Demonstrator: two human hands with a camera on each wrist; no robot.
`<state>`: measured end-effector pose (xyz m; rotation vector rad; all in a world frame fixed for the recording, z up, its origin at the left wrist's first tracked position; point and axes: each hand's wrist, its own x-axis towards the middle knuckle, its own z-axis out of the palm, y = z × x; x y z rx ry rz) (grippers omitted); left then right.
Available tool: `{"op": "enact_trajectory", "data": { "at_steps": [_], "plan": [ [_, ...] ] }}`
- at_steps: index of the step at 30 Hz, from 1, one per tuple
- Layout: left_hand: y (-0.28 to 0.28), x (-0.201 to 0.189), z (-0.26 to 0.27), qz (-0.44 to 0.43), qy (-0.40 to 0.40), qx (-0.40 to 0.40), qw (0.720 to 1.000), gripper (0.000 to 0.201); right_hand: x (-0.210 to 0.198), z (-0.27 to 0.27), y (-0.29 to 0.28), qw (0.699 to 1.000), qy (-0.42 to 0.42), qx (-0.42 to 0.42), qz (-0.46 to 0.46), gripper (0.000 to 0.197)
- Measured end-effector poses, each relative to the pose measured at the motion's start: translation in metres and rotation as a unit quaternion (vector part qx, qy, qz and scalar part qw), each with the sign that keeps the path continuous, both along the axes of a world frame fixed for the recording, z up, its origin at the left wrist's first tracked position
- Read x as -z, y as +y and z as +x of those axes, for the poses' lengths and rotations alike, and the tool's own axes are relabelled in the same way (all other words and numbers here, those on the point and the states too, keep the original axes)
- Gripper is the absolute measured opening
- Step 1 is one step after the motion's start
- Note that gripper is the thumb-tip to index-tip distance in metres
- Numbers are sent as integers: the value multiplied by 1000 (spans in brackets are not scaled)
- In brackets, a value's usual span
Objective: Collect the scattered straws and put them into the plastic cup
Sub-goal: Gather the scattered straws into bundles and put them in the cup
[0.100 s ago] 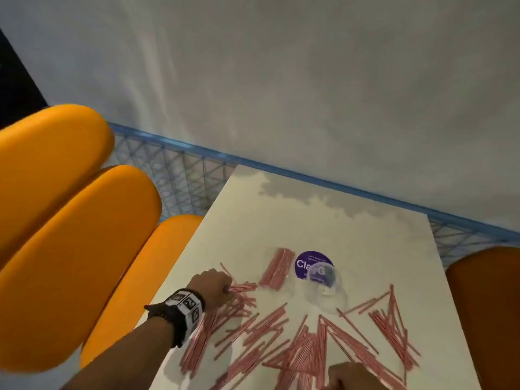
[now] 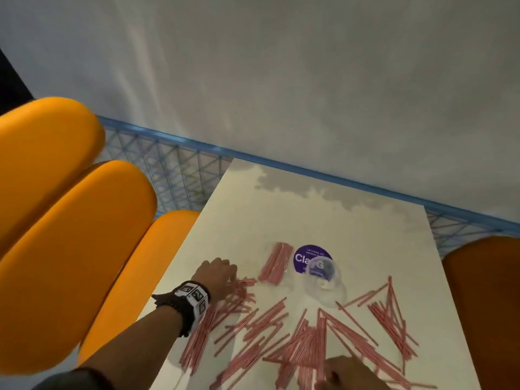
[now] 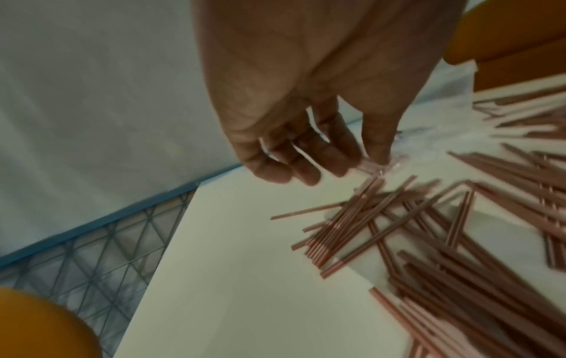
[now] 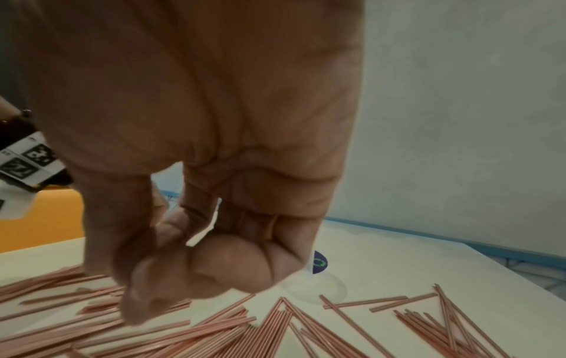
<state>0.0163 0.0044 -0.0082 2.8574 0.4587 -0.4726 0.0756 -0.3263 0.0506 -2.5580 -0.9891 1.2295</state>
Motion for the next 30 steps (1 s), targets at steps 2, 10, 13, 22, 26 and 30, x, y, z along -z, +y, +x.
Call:
{"op": "enact_trajectory", "data": {
  "at_steps": [2, 10, 13, 22, 26, 30],
  "plan": [
    [0, 12, 3, 12, 26, 36, 999, 59, 3, -8, 4, 1000, -17, 15, 4, 42],
    [-11, 40, 7, -7, -9, 18, 1000, 44, 44, -17, 60, 994, -80, 64, 45, 16],
    [-22, 43, 11, -25, -28, 21, 999, 23, 68, -7, 90, 985, -166, -3, 38, 57],
    [-42, 54, 6, -94, -68, 1, 993, 22, 94, 20, 110, 976, -175, -100, 80, 16],
    [-20, 45, -20, -86, -136, -110, 981, 25, 95, 26, 117, 962, -202, -143, 113, 44],
    [-16, 30, -66, -60, -81, -216, 971, 46, 92, 28, 138, 963, -159, -208, 68, 99]
  ]
}}
